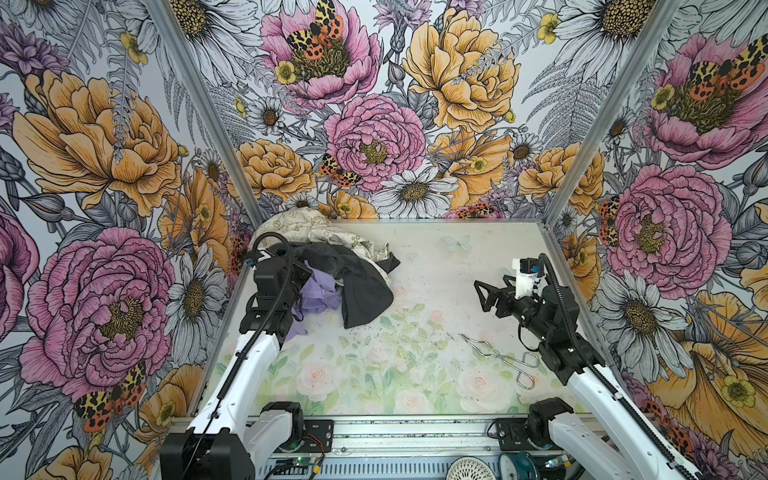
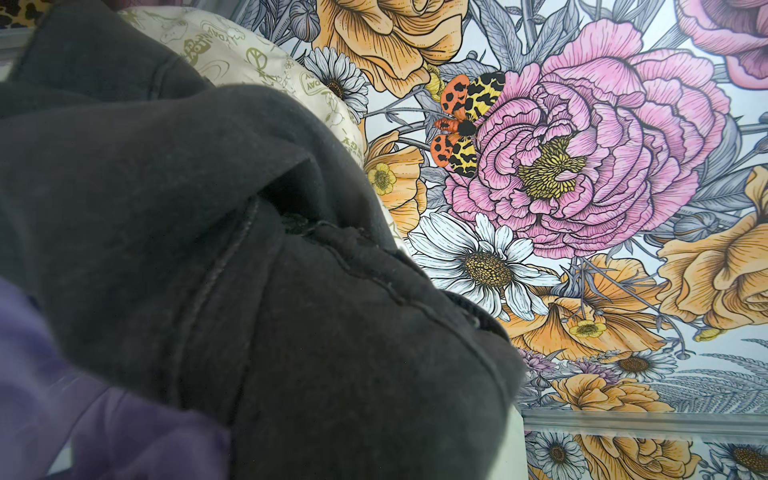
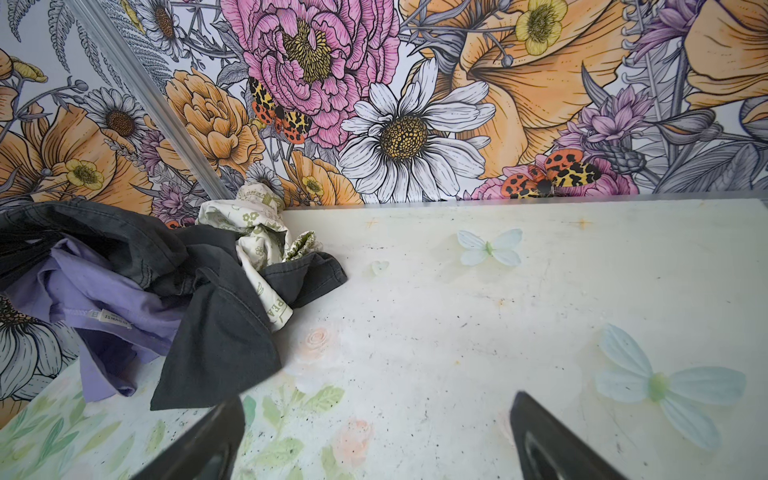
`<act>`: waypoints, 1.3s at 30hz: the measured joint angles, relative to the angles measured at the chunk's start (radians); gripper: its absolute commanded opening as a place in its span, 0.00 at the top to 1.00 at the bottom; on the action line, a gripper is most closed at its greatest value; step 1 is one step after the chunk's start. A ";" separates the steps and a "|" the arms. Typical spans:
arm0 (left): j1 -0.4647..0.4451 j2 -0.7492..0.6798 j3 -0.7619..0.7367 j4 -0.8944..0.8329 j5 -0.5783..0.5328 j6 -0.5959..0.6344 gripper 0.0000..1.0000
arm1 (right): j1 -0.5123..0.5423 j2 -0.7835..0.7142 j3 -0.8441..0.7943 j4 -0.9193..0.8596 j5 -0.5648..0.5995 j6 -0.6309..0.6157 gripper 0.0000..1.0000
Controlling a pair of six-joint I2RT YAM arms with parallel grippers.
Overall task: Pick out a specific cloth from the pile
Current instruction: 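Grasp the lavender T-shirt with the left gripper and pull it from under the jeans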
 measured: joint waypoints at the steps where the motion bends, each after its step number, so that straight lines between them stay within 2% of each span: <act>1: 0.000 -0.002 0.005 -0.001 0.000 0.000 1.00 | 0.000 0.000 0.000 0.000 0.000 0.000 0.01; 16: 0.000 -0.015 0.097 -0.047 0.004 0.003 1.00 | 0.003 0.001 0.000 0.000 -0.018 0.001 0.01; 29: 0.000 -0.011 0.269 -0.089 0.053 0.003 1.00 | 0.005 0.001 0.000 0.000 -0.022 0.008 0.01; 39: -0.002 0.035 0.299 -0.113 0.086 0.029 1.00 | 0.005 0.014 0.000 0.000 -0.039 0.010 0.00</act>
